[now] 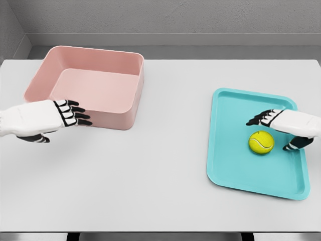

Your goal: Put the tennis from the blue tray into the pink basket with both arms

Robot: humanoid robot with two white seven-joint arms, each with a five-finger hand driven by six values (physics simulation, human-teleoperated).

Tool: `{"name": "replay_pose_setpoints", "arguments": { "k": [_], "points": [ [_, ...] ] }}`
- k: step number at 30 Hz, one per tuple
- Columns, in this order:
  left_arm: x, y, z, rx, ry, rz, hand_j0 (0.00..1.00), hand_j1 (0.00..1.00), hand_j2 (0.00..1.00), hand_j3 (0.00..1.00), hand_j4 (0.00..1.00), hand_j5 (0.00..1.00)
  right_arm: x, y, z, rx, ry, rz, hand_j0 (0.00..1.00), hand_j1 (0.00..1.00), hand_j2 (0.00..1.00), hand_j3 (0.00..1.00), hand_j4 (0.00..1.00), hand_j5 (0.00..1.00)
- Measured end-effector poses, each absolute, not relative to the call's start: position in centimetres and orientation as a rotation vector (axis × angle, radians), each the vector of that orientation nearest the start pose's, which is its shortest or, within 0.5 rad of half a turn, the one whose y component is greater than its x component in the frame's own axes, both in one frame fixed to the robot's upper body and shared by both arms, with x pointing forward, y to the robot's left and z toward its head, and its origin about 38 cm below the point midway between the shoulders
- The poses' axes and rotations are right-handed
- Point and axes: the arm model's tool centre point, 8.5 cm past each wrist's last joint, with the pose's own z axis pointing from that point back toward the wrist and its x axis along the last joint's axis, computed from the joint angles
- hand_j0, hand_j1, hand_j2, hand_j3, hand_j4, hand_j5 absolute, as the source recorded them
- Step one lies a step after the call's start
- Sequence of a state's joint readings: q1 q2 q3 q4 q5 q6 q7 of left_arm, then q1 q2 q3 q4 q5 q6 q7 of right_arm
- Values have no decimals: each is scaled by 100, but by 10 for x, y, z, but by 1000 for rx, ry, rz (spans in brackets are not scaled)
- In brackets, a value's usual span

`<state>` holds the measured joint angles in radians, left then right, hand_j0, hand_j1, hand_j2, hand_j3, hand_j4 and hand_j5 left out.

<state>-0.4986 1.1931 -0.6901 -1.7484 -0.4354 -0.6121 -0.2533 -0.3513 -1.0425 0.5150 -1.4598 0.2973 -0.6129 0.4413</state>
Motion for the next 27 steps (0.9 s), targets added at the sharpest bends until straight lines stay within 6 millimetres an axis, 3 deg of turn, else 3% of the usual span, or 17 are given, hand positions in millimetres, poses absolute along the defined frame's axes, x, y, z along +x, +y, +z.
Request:
{"name": "replay_pose_setpoints", "arguments": {
  "k": [7, 12, 17, 27],
  "points": [
    [350, 335, 219, -548, 1851, 3020, 100, 100, 100, 100, 100, 100, 372, -390, 175, -328, -1247, 1980, 100, 100, 100, 100, 100, 100],
    [347, 340, 213, -484, 1946, 3045, 100, 100, 100, 100, 100, 100, 370, -388, 183, -335, -1254, 2001, 100, 100, 100, 100, 100, 100],
    [350, 350, 213, -467, 2040, 3065, 100, 100, 100, 100, 100, 100, 366, -379, 182, -307, -1256, 2028, 100, 100, 100, 100, 100, 100],
    [350, 354, 211, -463, 2050, 3080, 100, 100, 100, 100, 100, 100, 358, -363, 176, -257, -1266, 2071, 100, 100, 100, 100, 100, 100]
  ]
}}
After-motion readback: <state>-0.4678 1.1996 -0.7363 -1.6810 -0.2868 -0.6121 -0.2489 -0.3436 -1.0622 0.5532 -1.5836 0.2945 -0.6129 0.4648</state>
